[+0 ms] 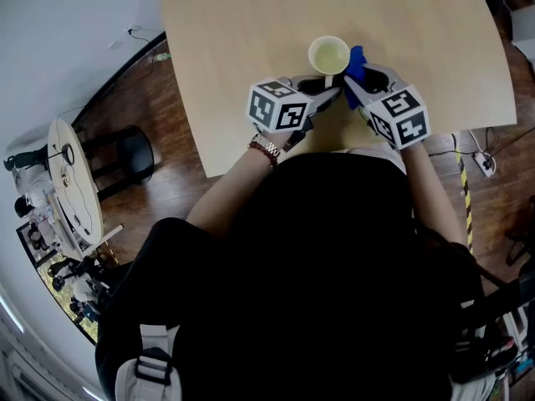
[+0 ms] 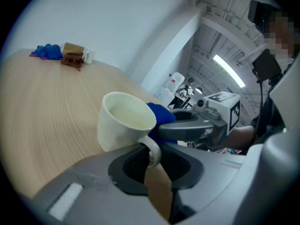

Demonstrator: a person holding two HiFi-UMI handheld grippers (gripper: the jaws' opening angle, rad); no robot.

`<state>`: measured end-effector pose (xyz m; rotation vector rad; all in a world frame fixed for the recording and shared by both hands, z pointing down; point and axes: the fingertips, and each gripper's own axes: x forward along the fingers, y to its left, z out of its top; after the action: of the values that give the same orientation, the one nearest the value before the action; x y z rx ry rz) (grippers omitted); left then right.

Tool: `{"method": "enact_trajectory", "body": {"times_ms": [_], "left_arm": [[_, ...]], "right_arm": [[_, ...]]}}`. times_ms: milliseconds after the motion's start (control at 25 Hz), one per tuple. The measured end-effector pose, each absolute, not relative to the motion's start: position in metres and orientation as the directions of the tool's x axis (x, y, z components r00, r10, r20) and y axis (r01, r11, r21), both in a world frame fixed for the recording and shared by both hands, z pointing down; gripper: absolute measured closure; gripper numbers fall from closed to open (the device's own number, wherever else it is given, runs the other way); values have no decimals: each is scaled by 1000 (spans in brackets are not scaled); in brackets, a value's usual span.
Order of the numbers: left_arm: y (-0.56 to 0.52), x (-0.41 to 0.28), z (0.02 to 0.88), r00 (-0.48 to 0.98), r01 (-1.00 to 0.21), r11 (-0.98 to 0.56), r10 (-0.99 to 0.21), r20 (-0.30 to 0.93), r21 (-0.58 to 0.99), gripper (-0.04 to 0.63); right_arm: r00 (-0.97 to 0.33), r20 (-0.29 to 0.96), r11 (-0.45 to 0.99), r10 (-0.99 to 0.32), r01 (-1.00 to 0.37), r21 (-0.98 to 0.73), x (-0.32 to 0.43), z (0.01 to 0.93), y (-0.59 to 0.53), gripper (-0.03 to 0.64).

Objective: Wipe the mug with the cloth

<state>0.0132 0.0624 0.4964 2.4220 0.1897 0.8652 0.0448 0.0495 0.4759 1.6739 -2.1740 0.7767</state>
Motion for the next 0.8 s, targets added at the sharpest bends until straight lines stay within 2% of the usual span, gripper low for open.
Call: {"method": "enact_trajectory", "body": {"times_ms": [120,360,560,800], "left_arm": [[64,19,495,791,-40,-818,325,518,575,518],[69,14,498,759,77,-812,424,495,578,515],[67,11,499,757,92,-809,435,487,580,515],[74,16,498,774,123,-796,451,445,592,520]], "right_arm": [[-310,484,220,-818,-947,-235,39,455,51,511],[-332,512,275,-792,-943,-186,33,469,53,512],[-329,552,271,-766,-944,-187,31,492,49,511],[-292,666,286,-686,-950,-123,34,524,59,509]]}}
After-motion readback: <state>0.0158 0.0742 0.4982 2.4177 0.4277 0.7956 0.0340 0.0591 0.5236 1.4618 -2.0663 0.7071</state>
